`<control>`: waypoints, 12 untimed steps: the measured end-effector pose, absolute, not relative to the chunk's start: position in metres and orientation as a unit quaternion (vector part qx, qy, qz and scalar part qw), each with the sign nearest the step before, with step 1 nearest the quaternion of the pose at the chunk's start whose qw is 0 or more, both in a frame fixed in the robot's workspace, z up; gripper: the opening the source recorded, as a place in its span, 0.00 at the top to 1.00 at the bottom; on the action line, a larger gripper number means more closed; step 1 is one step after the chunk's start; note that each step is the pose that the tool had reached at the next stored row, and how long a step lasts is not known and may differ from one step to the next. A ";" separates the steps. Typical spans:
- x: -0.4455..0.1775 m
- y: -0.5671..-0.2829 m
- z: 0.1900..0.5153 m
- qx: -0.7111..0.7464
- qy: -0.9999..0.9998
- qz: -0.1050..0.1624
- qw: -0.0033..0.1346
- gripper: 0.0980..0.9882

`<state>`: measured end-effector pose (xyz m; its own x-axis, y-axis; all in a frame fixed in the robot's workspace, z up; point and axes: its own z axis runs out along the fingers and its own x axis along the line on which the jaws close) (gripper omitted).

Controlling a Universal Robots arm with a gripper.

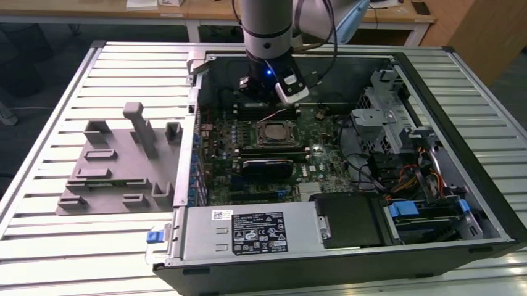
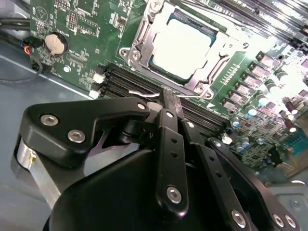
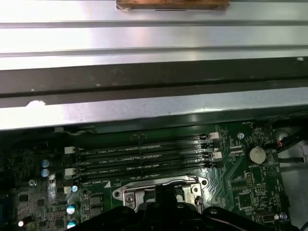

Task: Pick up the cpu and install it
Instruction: 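Install the first cpu locking lever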

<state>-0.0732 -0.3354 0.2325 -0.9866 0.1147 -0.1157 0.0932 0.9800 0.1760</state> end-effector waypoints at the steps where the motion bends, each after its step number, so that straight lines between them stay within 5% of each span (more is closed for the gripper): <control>1: -0.073 -0.335 0.232 0.054 0.993 0.085 0.063 0.99; 12: -0.069 -0.330 0.226 0.065 0.992 0.084 0.064 0.99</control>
<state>-0.0687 -0.3299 0.2256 -0.9834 0.1393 -0.1159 0.1178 0.9775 0.1749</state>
